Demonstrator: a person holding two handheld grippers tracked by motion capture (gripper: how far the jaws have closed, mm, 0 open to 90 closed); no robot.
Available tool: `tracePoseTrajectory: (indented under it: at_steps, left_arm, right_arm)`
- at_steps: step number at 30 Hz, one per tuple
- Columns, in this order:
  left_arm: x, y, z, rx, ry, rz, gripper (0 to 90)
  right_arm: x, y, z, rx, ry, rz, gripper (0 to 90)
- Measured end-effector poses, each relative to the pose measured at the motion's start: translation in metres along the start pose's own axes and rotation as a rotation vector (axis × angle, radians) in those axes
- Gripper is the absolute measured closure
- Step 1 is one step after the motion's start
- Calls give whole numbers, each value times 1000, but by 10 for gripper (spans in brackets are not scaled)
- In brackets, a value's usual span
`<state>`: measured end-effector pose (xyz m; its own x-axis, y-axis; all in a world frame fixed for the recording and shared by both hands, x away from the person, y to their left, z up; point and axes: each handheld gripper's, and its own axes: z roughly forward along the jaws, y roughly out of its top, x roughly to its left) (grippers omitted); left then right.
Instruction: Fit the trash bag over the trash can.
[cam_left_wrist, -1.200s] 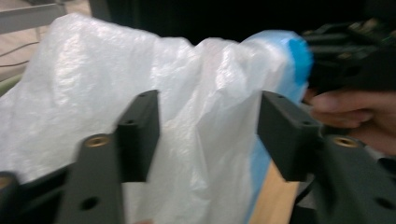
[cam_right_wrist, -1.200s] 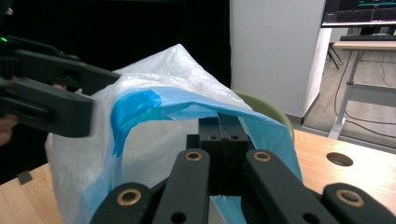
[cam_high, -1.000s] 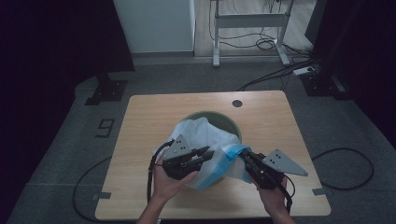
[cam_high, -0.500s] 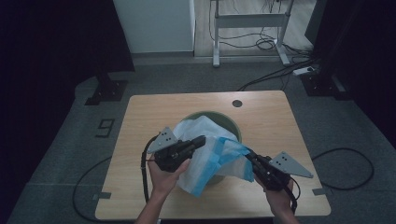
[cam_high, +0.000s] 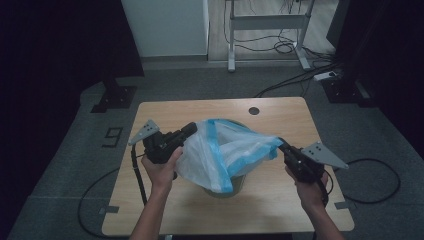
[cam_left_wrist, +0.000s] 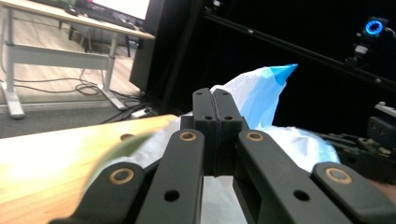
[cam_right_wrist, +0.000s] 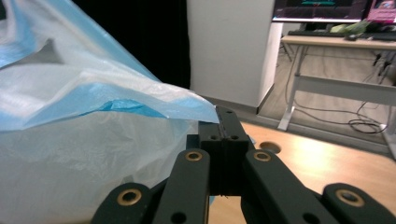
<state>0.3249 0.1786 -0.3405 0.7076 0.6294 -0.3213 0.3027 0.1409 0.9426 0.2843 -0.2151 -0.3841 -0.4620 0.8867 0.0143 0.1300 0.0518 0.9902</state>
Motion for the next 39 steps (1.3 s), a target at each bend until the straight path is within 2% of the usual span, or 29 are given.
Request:
tracePoseTrajectory:
  at_steps: [4, 8, 15, 22, 24, 25, 27, 30, 32, 35, 39]
  left_arm:
    - [10, 5, -3, -13, 13, -16, 899]
    - [15, 5, -11, -27, 19, -29, 898]
    - [16, -9, -33, -47, 32, -46, 898]
    - [19, -20, -51, -63, 6, -56, 898]
    - [18, -22, -53, -64, 0, -54, 899]
    - [17, -24, -54, -67, -7, -52, 898]
    - [15, -26, -53, -65, -13, -48, 898]
    - [11, -27, -52, -59, -15, -37, 898]
    - [9, -27, -50, -52, -13, -35, 898]
    - [7, -30, -46, -40, -13, -35, 898]
    - [5, -36, -43, -24, -5, -29, 898]
  right_arm:
    - [-12, 10, 2, -18, -19, 18, 890]
    - [-23, 13, -1, -35, -30, 30, 890]
    - [-38, 3, -14, -47, -54, 72, 890]
    - [-47, -8, -22, -63, -62, 94, 889]
    - [-45, -13, -22, -60, -45, 96, 881]
    - [-42, -15, -21, -59, -26, 99, 746]
    - [-36, -15, -22, -59, -5, 89, 585]
    - [-23, -12, -30, -80, 39, 47, 446]
    - [-15, -10, -36, -93, 94, 33, 395]
    - [-3, -9, -42, -76, 146, 0, 382]
    - [3, -13, -39, -43, 169, 6, 389]
